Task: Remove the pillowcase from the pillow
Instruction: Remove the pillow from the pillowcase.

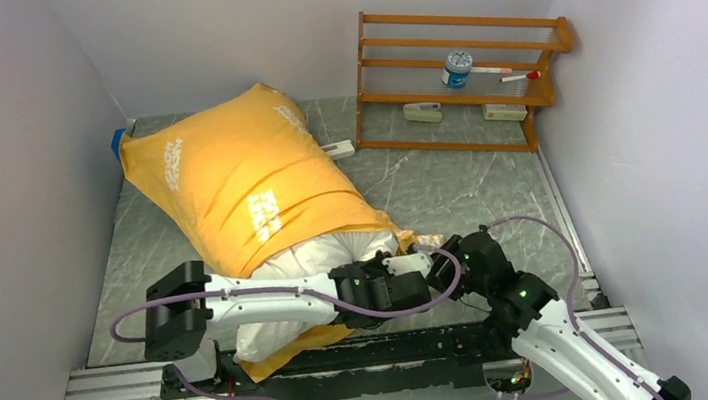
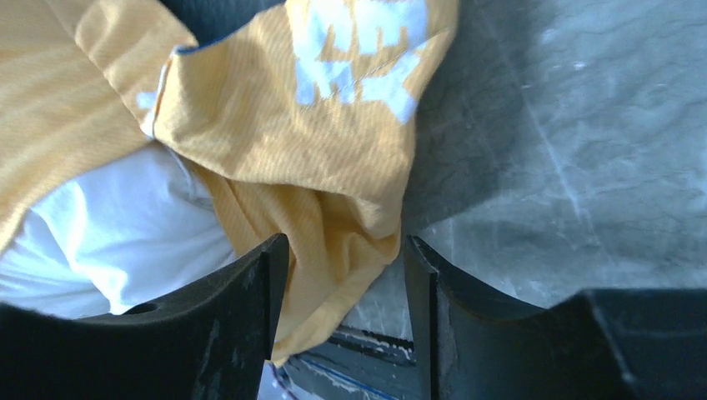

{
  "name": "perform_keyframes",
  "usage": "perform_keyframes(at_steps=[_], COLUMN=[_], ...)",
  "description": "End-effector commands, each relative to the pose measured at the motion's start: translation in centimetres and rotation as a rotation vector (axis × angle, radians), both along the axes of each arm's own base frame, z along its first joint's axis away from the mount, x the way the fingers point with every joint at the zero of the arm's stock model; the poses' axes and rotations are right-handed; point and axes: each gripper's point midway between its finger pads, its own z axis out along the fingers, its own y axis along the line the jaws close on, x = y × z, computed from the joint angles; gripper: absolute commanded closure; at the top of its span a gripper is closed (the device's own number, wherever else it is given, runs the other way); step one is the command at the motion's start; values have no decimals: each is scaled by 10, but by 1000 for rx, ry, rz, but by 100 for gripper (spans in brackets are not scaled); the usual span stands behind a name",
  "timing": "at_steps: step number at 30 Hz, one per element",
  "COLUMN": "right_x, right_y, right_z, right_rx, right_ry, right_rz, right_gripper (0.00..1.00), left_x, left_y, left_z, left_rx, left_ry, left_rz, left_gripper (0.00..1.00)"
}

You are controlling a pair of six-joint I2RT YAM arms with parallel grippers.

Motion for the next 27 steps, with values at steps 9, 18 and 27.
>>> perform_keyframes(at_steps=[9, 18, 27], right_x=[10, -4, 11], right_y=[73, 100, 103], right_z=[91, 136, 113], right_rx=[132, 193, 104], right_ry=[-339, -477, -350], right_rz=[488, 760, 673], right_gripper=[37, 36, 33], left_x=[26, 24, 27], left_y=[14, 17, 2], left_z=[98, 97, 108], left_rx=[-456, -469, -519], left_ry=[151, 180, 202], left_rz=[124, 163, 168], left_gripper=[95, 95, 95])
